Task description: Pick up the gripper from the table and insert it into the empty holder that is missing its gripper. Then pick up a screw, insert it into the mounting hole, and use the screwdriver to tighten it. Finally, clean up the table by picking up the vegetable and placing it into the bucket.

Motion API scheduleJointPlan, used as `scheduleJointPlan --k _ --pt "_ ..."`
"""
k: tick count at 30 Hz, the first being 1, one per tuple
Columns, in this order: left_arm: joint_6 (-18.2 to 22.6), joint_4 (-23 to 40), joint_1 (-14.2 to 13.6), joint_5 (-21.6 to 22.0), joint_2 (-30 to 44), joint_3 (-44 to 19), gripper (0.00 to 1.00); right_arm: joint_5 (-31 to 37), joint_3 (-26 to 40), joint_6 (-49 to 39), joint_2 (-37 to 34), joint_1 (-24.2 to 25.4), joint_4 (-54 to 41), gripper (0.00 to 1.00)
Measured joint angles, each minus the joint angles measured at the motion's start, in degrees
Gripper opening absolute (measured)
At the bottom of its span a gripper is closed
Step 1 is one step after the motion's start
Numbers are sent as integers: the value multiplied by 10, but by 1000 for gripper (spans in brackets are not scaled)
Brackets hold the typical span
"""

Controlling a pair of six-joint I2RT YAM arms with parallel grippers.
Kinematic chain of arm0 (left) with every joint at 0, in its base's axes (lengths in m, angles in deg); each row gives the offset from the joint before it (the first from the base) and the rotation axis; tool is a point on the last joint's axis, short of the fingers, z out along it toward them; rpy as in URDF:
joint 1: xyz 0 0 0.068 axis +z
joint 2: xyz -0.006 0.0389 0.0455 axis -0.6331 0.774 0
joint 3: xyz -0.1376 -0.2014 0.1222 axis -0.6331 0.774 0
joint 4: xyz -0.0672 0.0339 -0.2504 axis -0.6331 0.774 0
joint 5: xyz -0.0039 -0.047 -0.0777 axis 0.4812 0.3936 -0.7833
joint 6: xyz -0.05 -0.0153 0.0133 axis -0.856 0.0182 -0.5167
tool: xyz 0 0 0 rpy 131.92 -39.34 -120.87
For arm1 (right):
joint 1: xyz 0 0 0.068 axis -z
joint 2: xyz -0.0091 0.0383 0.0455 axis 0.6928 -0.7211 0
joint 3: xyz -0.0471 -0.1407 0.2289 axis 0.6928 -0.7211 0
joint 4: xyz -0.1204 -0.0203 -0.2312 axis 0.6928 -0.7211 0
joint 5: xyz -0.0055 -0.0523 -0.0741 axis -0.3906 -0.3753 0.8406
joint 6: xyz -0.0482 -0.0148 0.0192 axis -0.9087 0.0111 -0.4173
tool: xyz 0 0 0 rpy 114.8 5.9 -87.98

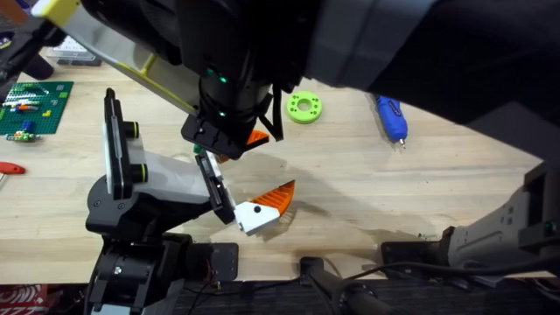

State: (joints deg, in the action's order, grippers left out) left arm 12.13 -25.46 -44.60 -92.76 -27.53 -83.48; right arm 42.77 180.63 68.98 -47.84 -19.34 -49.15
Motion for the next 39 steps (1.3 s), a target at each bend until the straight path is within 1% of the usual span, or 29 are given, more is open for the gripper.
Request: scheduleJointPlan --k 20,28,39 --pt "-2 0 0 0 0 0 987 0 0 5 0 0 -2 10" --pt "-2 0 0 0 0 0 987 0 21 13 0 0 -11 10" --pt "-2 0 0 0 0 0 987 0 23 26 0 0 -22 10"
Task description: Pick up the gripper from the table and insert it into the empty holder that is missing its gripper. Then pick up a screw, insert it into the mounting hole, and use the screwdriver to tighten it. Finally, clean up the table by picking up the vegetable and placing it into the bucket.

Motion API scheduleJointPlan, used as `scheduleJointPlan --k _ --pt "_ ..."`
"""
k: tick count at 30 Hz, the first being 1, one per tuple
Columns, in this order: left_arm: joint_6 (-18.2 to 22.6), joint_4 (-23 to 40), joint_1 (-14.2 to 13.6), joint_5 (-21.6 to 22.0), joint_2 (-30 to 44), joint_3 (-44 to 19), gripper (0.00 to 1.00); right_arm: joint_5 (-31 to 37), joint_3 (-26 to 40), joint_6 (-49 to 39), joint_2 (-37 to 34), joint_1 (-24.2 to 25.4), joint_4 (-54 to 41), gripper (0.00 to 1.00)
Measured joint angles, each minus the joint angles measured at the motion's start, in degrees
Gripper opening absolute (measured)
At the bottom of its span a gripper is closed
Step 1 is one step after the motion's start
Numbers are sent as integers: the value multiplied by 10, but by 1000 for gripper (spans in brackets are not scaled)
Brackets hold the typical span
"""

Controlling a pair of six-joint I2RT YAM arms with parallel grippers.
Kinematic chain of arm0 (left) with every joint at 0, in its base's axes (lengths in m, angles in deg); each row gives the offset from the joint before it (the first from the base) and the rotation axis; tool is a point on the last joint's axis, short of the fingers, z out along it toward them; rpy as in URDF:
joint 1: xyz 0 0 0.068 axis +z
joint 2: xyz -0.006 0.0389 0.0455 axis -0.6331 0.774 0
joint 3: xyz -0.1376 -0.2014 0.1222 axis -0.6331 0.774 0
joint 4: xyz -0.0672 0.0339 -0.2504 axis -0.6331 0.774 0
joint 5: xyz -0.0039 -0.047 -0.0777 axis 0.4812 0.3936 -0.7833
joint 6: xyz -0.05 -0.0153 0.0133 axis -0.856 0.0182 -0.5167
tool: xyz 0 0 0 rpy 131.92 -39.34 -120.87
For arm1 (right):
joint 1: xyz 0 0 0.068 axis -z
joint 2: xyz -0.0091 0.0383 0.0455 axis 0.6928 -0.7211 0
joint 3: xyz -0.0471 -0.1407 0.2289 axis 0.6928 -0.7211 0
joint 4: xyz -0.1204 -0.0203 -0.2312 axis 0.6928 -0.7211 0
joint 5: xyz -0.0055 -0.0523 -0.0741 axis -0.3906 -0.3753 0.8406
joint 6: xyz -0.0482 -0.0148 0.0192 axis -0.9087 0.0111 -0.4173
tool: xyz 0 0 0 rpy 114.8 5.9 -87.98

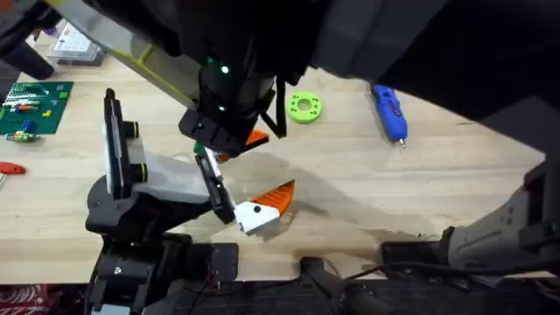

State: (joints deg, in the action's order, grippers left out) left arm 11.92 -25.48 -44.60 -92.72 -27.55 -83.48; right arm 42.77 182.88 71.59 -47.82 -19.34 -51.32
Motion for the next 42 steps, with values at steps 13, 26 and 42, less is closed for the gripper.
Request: scheduleJointPlan --k 13,26,42 --pt "0 0 0 0 0 0 987 0 0 11 0 0 -4 10" --pt "0 0 0 0 0 0 987 0 0 13 0 0 9 10" --pt "0 0 0 0 0 0 987 0 0 17 0 0 8 10"
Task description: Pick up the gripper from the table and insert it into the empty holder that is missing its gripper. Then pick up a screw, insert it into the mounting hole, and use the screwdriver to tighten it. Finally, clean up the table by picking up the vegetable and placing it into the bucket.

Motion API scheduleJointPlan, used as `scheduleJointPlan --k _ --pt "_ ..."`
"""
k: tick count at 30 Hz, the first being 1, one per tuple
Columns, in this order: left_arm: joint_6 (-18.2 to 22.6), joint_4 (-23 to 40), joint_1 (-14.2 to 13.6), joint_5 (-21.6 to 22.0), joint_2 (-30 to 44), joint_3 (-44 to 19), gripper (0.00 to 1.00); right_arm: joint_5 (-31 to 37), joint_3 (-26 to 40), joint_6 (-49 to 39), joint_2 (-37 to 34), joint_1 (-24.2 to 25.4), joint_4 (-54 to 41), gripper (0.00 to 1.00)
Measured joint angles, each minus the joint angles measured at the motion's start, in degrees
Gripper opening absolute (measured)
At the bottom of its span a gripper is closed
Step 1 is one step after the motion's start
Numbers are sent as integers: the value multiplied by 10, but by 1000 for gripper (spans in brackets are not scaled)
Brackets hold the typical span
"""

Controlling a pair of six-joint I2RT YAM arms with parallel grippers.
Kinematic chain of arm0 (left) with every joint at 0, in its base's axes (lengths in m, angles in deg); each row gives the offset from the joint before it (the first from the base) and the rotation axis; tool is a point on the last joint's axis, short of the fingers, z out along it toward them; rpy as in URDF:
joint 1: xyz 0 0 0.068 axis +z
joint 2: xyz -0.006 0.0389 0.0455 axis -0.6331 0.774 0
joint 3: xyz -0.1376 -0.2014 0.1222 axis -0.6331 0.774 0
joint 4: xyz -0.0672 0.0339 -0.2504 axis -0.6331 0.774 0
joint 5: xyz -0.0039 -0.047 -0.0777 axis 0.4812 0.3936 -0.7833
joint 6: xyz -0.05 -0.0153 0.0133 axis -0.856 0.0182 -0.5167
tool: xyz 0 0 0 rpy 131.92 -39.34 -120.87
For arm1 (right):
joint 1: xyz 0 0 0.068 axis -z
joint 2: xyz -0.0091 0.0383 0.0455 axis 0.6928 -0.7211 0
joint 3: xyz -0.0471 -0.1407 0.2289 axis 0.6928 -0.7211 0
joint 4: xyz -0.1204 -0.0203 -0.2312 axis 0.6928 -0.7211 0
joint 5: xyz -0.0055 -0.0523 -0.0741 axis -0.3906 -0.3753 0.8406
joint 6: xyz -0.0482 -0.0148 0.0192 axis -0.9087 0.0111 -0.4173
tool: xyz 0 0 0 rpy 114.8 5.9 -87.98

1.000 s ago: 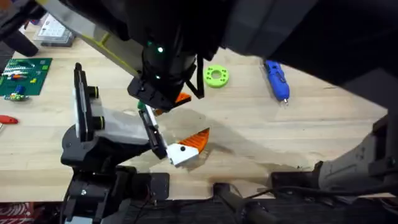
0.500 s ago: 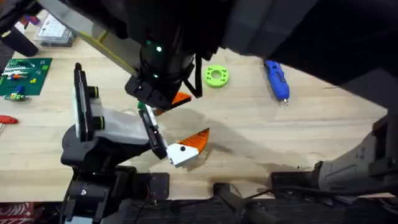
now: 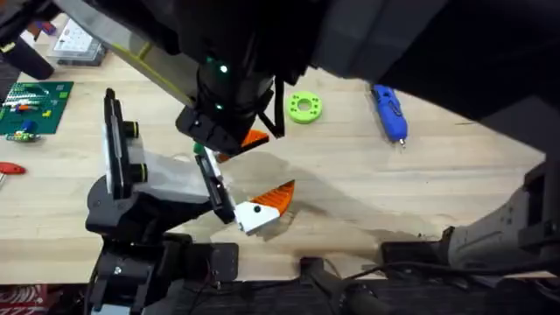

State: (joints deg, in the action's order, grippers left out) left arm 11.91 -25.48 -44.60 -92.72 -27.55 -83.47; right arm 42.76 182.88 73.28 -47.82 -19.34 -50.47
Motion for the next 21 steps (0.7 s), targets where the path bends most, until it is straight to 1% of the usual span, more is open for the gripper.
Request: scheduleJointPlan --k 13,21 --pt "0 0 0 0 0 0 987 0 0 1 0 0 -7 10" --pt "0 0 0 0 0 0 987 -14 0 2 0 0 -6 10"
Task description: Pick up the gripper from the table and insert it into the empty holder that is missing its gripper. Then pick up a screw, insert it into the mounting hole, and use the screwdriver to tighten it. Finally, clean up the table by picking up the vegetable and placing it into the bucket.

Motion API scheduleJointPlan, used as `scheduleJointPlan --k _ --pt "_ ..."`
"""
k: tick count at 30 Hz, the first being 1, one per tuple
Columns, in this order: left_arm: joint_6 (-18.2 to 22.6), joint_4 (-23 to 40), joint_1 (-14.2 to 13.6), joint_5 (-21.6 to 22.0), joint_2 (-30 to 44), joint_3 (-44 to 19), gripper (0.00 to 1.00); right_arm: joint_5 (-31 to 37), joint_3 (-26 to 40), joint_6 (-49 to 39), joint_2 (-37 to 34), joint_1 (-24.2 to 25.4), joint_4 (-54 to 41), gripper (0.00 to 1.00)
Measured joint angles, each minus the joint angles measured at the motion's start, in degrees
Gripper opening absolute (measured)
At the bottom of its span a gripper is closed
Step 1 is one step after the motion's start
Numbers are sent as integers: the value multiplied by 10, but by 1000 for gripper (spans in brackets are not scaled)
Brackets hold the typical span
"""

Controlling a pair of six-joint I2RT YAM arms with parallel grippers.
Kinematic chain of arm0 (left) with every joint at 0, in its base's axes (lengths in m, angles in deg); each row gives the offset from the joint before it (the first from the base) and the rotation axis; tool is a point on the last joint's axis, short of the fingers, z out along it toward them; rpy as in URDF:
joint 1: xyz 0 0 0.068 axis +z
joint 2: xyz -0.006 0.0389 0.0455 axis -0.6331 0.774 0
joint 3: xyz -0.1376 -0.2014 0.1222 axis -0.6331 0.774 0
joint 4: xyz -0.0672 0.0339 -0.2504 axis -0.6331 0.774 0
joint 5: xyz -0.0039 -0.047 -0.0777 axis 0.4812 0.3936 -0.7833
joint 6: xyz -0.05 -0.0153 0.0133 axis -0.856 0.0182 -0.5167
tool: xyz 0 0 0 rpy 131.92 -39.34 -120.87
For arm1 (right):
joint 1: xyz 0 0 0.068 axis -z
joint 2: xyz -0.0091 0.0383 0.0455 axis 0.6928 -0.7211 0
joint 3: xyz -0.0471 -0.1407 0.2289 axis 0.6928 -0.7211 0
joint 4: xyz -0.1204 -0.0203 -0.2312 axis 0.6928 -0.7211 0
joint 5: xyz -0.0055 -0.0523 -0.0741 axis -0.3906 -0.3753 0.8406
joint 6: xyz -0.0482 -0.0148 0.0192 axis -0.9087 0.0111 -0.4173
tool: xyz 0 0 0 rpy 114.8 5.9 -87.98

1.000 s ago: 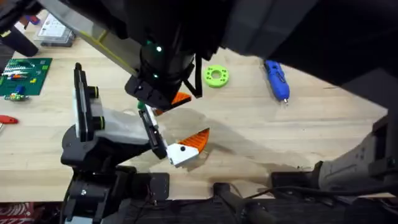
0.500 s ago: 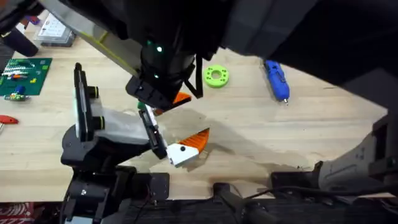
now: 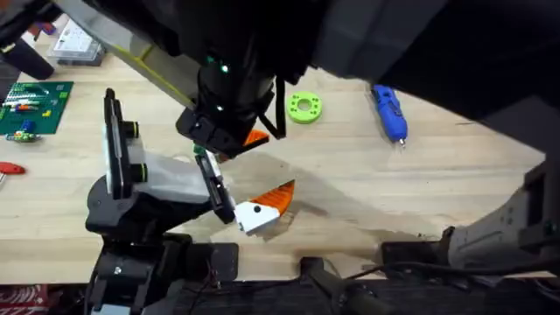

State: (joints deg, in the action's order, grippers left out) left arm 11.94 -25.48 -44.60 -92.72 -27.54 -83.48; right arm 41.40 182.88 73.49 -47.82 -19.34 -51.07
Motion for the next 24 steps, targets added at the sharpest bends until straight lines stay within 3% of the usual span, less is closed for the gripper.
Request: scheduleJointPlan --k 24 --pt "0 0 0 0 0 0 987 -2 -15 3 0 11 16 10"
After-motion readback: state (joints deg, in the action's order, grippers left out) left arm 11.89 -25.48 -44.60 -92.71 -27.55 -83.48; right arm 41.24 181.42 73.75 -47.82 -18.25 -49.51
